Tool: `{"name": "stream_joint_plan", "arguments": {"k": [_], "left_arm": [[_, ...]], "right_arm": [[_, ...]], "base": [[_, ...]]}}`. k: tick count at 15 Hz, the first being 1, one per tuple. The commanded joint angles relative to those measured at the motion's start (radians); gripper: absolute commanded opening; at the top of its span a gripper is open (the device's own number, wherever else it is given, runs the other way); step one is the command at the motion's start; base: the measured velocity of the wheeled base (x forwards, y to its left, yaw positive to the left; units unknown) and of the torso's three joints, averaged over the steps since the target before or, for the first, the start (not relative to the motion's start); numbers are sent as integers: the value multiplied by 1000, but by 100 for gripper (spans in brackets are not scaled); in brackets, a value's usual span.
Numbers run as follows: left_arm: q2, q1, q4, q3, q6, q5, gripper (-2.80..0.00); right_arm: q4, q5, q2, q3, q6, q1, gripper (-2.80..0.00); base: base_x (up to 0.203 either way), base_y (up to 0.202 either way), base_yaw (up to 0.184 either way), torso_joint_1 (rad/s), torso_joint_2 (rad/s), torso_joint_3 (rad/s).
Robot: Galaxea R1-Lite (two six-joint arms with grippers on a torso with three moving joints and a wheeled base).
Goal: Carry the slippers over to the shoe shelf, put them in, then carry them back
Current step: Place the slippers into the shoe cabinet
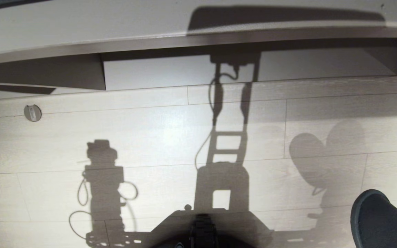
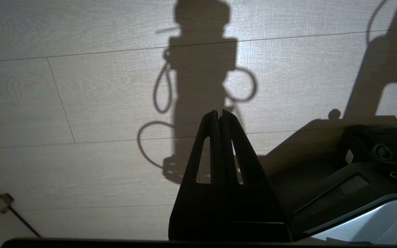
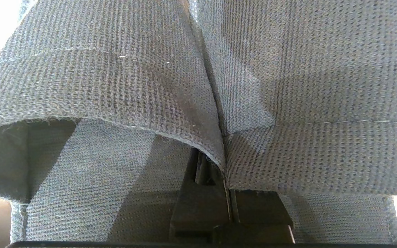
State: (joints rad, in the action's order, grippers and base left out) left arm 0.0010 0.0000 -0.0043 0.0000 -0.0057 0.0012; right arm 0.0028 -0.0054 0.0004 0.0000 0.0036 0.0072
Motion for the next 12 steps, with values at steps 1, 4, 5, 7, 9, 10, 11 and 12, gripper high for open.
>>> {"name": "stream_joint_plan", "arguments": {"k": [1, 4, 5, 7, 9, 10, 11, 12], "left_arm": [[-1, 0, 0, 0, 0, 0, -280], [0, 0, 0, 0, 0, 0, -280], [1, 0, 0, 0, 0, 0, -280], [0, 0, 0, 0, 0, 0, -280], [-1, 0, 0, 0, 0, 0, -280], [-1, 0, 0, 0, 0, 0, -280], [-1, 0, 0, 0, 0, 0, -280], [0, 0, 0, 0, 0, 0, -280]], "right_arm": [[0, -1, 0, 2, 1, 0, -280], [0, -1, 0, 2, 1, 0, -280], [0, -1, 0, 2, 1, 0, -280], [0, -1, 0, 2, -1, 0, -280], [0, 1, 0, 2, 1, 0, -280], [0, -1, 0, 2, 1, 0, -280], [0, -1, 1, 2, 1, 0, -280], [0, -1, 0, 2, 0, 0, -280]], "base": [[0, 0, 0, 0, 0, 0], [0, 0, 0, 0, 0, 0], [0, 0, 0, 0, 0, 0], [0, 0, 0, 0, 0, 0], [0, 0, 0, 0, 0, 0], [0, 0, 0, 0, 0, 0], [0, 0, 0, 0, 0, 0], [0, 0, 0, 0, 0, 0]]}}
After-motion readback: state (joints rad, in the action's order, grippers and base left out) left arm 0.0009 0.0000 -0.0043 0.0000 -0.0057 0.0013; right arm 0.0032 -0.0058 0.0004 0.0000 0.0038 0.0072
